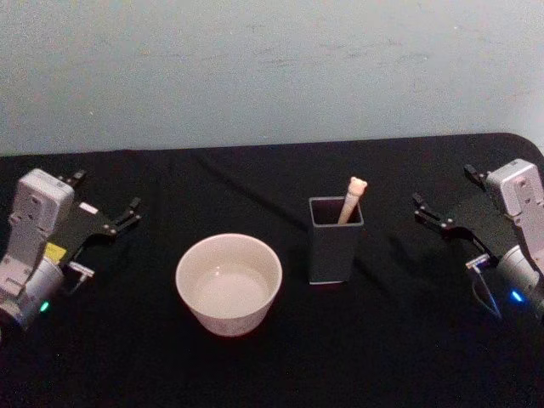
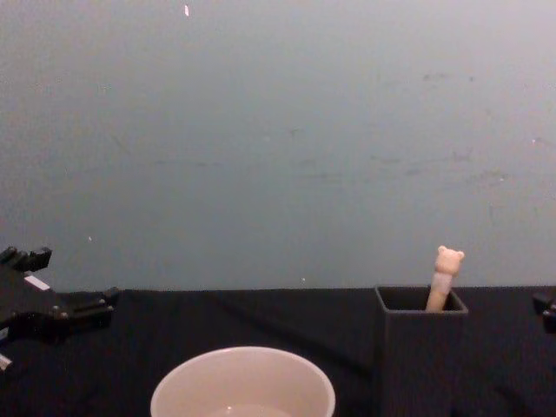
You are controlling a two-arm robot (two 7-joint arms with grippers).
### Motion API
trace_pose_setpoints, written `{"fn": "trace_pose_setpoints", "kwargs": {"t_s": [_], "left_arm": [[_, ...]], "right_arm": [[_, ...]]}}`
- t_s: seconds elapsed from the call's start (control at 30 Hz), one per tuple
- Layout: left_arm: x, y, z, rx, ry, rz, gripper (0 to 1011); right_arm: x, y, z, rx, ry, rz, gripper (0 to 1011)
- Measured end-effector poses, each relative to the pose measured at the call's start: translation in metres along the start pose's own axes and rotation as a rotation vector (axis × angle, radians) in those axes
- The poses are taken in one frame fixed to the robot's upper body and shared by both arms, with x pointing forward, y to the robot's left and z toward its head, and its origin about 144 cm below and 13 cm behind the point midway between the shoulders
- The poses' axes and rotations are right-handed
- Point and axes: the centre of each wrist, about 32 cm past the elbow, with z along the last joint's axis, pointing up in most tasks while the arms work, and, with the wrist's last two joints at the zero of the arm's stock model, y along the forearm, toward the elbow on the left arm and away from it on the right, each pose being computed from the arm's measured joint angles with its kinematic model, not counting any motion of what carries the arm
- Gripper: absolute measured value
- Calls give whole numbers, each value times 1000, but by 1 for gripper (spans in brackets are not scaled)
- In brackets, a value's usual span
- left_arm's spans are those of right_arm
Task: Pick up the stirring spoon with one hand, stir inside the cup, then place it back in its original position.
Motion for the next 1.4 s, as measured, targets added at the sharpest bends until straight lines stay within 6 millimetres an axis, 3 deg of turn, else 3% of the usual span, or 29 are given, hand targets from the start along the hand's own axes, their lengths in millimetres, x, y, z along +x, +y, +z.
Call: {"fn": "trace_pose_setpoints", "kwargs": {"t_s": [1.4], "left_arm": [[0, 0, 0, 0, 0, 0, 1002]], "right_arm": [[1, 0, 0, 2, 0, -1, 1003]]}}
